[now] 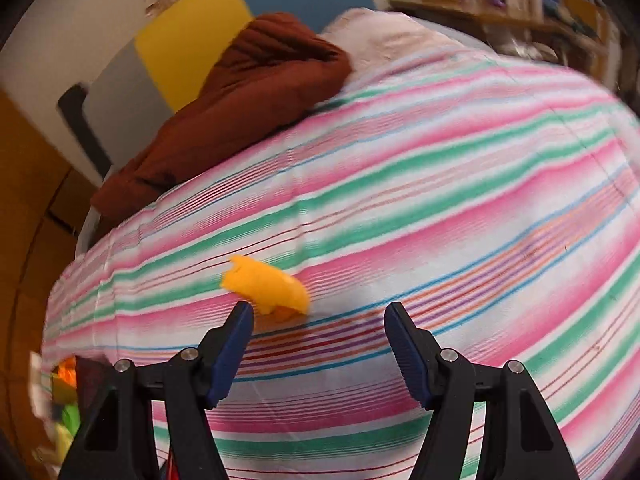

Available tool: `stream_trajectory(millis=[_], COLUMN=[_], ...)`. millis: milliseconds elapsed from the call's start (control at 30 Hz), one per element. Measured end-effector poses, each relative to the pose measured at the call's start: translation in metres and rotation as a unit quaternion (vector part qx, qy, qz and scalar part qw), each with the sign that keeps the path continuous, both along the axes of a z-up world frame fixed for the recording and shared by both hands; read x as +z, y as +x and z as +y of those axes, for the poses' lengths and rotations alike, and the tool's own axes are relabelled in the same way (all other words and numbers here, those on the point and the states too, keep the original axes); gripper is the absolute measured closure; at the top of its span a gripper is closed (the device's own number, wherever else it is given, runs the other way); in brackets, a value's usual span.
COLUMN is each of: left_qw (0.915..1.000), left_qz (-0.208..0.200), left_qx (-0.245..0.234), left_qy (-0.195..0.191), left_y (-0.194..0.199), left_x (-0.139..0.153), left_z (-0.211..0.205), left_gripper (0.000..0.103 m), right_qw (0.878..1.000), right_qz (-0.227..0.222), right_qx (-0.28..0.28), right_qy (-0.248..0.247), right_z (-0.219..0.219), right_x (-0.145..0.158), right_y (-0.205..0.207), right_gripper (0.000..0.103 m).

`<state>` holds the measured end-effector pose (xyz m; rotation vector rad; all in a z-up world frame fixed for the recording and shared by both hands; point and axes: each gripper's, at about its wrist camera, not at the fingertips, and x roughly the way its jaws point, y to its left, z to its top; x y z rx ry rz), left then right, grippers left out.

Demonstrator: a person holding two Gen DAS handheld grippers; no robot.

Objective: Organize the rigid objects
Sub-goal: 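Grasp the red tube with the left gripper while the right gripper grasps the yellow piece, then carry the red tube into the gold tray and release it with the left gripper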

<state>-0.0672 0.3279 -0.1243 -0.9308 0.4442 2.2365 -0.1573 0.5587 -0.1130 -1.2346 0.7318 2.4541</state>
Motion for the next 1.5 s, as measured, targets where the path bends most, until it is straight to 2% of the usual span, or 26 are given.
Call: stream_trajectory(millis=[133,333,467,500,567,600,667,733,800,1033,1233,1333,1433,1500], left_qw=[0.9997,0.9992,0.9991,0.999,0.9988,0.9988,0.9987,0.9987,0.9987,0.9987,0.9993,0.9996,0.9988,0.9978], left_qz=[-0.015,-0.023,-0.022,-0.023,-0.026,-0.026,-0.027,-0.027,-0.027,-0.027,-0.021,-0.02,-0.036,-0.045], left_qx=[-0.002,-0.003,-0.003,-0.003,-0.003,-0.004,-0.004,-0.004,-0.003,-0.003,-0.003,-0.006,-0.014,-0.01], left_qy=[0.019,0.032,0.035,0.037,0.041,0.041,0.043,0.043,0.043,0.043,0.032,0.021,0.031,0.049], left_y=[-0.004,-0.007,-0.008,-0.007,-0.008,-0.008,-0.008,-0.004,-0.004,-0.004,-0.001,0.004,0.012,0.019], left_x=[0.0,-0.002,-0.002,-0.002,-0.001,-0.002,-0.002,-0.001,-0.001,-0.001,0.001,0.004,0.008,0.014], left_z=[-0.007,-0.009,-0.008,-0.009,-0.009,-0.009,-0.008,-0.008,-0.008,-0.008,-0.004,-0.004,-0.011,-0.022], left_gripper=[0.077,0.077,0.077,0.077,0.077,0.077,0.077,0.077,0.077,0.077,0.077,0.077,0.077,0.077], right_qw=[0.997,0.99,0.98,0.976,0.968,0.965,0.969,0.977,0.982,0.989,0.995,0.994,0.995,0.994], right_qz=[0.004,-0.038,-0.056,-0.065,-0.079,-0.086,-0.082,-0.075,-0.076,-0.087,-0.042,-0.036,-0.041,-0.037], right_qx=[0.045,0.076,0.137,0.154,0.182,0.188,0.186,0.168,0.152,0.119,0.091,0.09,0.087,0.09], right_qy=[0.061,0.114,0.133,0.141,0.155,0.158,0.143,0.109,0.084,0.017,-0.024,-0.058,-0.031,-0.04], right_z=[-0.024,-0.027,-0.034,-0.037,-0.044,-0.047,-0.049,-0.045,-0.04,-0.045,-0.062,-0.058,-0.056,-0.056], right_x=[0.008,0.0,-0.009,-0.012,-0.018,-0.021,-0.024,-0.024,-0.024,-0.016,-0.01,-0.012,-0.013,-0.015], right_y=[-0.006,-0.034,-0.06,-0.066,-0.074,-0.075,-0.074,-0.069,-0.063,-0.023,0.024,0.026,0.021,0.018], right_gripper=[0.032,0.033,0.033,0.035,0.052,0.056,0.069,0.072,0.072,0.073,0.073,0.073,0.073,0.073])
